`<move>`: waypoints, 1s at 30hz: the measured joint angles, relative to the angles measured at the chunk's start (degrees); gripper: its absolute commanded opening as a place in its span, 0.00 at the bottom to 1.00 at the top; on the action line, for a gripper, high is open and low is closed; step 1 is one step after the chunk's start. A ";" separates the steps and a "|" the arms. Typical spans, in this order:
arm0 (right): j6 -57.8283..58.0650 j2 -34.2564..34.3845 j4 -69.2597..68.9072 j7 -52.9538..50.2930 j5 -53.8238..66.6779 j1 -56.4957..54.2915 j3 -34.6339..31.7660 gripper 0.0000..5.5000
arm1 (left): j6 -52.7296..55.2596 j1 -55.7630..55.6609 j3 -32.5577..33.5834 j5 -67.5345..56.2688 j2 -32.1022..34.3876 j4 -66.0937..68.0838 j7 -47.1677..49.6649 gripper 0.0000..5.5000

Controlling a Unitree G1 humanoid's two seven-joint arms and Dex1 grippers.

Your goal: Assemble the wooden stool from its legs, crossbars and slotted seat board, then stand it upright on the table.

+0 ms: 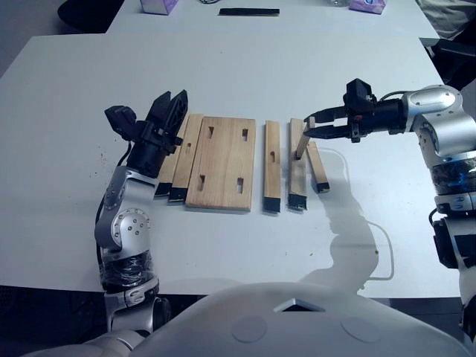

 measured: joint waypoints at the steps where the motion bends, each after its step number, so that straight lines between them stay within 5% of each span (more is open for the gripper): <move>1: 0.01 0.00 -0.05 -0.35 -0.01 0.08 -0.10 0.24 | 0.00 0.22 0.00 0.01 -0.08 -0.14 0.10 0.48; 20: -4.32 2.19 5.31 -3.59 -0.11 0.44 -0.80 0.24 | -0.04 1.90 -0.39 0.04 -0.28 -0.69 0.67 0.48; 27: -3.82 2.77 3.58 -5.80 1.06 4.02 -4.23 0.45 | -0.04 1.73 -0.10 0.00 -0.21 -0.59 0.84 0.48; 30: -2.01 2.24 -1.08 -8.12 1.27 4.74 -4.88 0.46 | -0.21 1.86 -0.03 0.01 -0.32 -0.54 0.85 0.48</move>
